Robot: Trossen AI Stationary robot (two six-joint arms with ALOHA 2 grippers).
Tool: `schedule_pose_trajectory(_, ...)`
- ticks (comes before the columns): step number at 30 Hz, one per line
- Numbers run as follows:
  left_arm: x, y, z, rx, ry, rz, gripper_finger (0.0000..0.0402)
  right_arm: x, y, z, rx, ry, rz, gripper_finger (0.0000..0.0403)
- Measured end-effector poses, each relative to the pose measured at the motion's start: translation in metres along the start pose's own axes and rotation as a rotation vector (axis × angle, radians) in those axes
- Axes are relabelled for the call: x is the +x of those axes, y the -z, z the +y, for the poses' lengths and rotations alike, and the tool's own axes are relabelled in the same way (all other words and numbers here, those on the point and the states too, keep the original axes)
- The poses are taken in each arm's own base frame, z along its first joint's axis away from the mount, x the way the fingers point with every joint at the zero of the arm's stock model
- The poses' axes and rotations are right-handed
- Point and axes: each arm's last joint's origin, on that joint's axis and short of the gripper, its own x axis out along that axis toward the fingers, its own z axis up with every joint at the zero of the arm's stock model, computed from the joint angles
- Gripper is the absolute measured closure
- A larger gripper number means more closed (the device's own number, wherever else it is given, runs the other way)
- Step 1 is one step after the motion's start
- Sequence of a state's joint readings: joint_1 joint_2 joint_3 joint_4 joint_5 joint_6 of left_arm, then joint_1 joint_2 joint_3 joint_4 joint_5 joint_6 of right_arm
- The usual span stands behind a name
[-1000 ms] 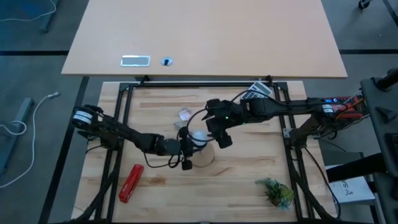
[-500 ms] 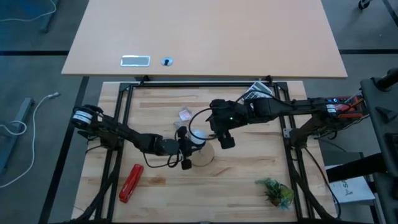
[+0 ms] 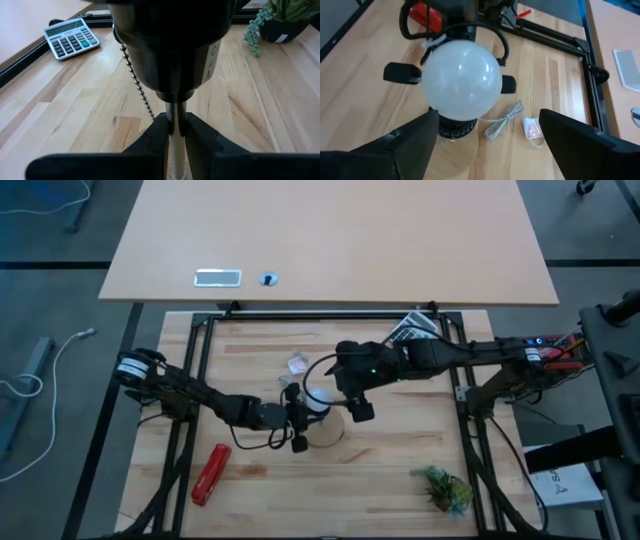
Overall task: Screw lightbulb
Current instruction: Remove the lightbulb from the brown lamp
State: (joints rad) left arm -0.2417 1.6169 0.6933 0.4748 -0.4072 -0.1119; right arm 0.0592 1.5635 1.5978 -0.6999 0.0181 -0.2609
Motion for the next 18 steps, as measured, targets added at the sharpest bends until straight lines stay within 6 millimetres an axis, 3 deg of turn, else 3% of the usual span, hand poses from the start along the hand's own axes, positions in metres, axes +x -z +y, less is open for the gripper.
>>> schedule_pose_trajectory(18,0.000,-0.001,0.000,-0.006,0.000,-0.009,0.0368,0.004,-0.011,0.013,0.000,-0.018,-0.081,0.0058)
